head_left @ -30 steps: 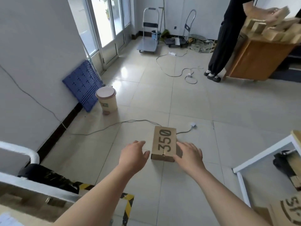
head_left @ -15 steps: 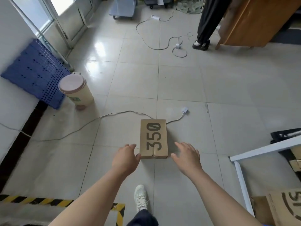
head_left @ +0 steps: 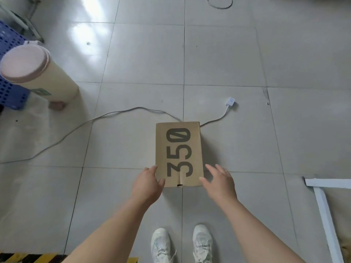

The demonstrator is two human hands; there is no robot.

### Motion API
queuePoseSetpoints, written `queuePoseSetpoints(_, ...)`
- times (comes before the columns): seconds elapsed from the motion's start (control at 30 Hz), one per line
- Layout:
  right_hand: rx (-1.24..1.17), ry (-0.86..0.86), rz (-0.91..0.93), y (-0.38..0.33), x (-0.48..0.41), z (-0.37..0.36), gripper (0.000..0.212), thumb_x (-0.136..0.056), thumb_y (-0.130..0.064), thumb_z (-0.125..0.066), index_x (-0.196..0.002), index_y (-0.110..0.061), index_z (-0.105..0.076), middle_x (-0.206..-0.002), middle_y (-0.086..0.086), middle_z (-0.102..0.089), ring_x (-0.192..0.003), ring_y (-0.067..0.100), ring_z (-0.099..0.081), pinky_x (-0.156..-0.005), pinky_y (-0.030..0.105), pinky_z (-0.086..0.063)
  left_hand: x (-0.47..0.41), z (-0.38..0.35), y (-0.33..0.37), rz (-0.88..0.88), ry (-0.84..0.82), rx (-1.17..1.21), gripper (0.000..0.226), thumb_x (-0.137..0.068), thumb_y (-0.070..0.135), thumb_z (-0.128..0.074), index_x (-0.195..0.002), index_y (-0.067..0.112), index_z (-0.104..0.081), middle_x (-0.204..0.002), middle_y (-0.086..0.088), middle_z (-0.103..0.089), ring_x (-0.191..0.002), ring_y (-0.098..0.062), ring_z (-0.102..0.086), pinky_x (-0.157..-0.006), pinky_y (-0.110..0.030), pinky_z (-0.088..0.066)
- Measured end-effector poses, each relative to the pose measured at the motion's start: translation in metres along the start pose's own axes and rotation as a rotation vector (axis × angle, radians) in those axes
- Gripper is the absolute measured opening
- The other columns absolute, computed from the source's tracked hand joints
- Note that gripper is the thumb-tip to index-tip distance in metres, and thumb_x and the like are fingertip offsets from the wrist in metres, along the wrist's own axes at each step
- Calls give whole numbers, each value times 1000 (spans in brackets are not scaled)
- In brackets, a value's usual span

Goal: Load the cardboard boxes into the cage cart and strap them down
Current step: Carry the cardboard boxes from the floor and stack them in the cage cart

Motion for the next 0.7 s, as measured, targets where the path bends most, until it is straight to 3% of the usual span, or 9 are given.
queuePoseSetpoints(0.17, -55, -63, -54, 36, -77, -74, 69, -91, -45, -59, -151, -30, -28, -159, 12, -20, -146, 27, -19, -116, 37, -22, -85, -73, -32, 77, -31, 90, 67, -96, 35, -55, -152, 19, -21, -146, -10, -39, -129, -26, -45, -102, -35, -40)
queuePoseSetpoints(0.33, -86, -100, -95, 62, -135, -138, 84, -88, -48, -62, -153, -37, -10, -159, 15, -15, -143, 32, -26, -115, 41, -27, -149, -139, -62, 148, -31, 168, 94, -89, 43, -63, -155, 21, 0, -154, -11, -24, -133, -29, -42, -105, -42, -41)
queuePoseSetpoints(0.43, -108, -121, -125, 75, -160, -167, 96, -85, -45, -68, -152, -40, 1, -158, 18, -14, -141, 34, -29, -113, 44, -30, -184, -168, -78, 168, -43, 266, 97, -83, 43, -71, -152, 17, -8, -150, -12, -35, -130, -30, -46, -106, -44, -42)
queuePoseSetpoints(0.53, -213, -165, -160, 86, -175, -187, 106, -82, -37, -73, -151, -44, 7, -157, 18, -14, -140, 34, -32, -110, 43, -35, -203, -185, -88, 201, -31, 389, 82, -82, 35, -75, -144, 15, -25, -136, -5, -51, -116, -26, -54, -97, -38, -47)
queuePoseSetpoints(0.6, -239, -177, -155, 85, -177, -192, 107, -81, -34, -75, -151, -44, 5, -150, 15, -25, -130, 31, -44, -103, 38, -40, -209, -189, -90, 232, 12, 469, 71, -83, 32, -74, -139, 17, -34, -131, -3, -55, -112, -24, -55, -95, -37, -48)
queuePoseSetpoints(0.7, -170, -153, -141, 74, -168, -190, 108, -73, -44, -78, -150, -48, -2, -128, 9, -37, -109, 28, -57, -92, 35, -50, -205, -185, -95, 279, 103, 591, 79, -78, 37, -78, -143, 22, -35, -135, -1, -51, -117, -25, -54, -98, -46, -49)
Point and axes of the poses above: each hand's wrist, its own x-axis away from the middle knuckle, its own z-axis out of the back of the hand, y = z × x, the point moved 2 cm from there along -x, towards the middle knuckle
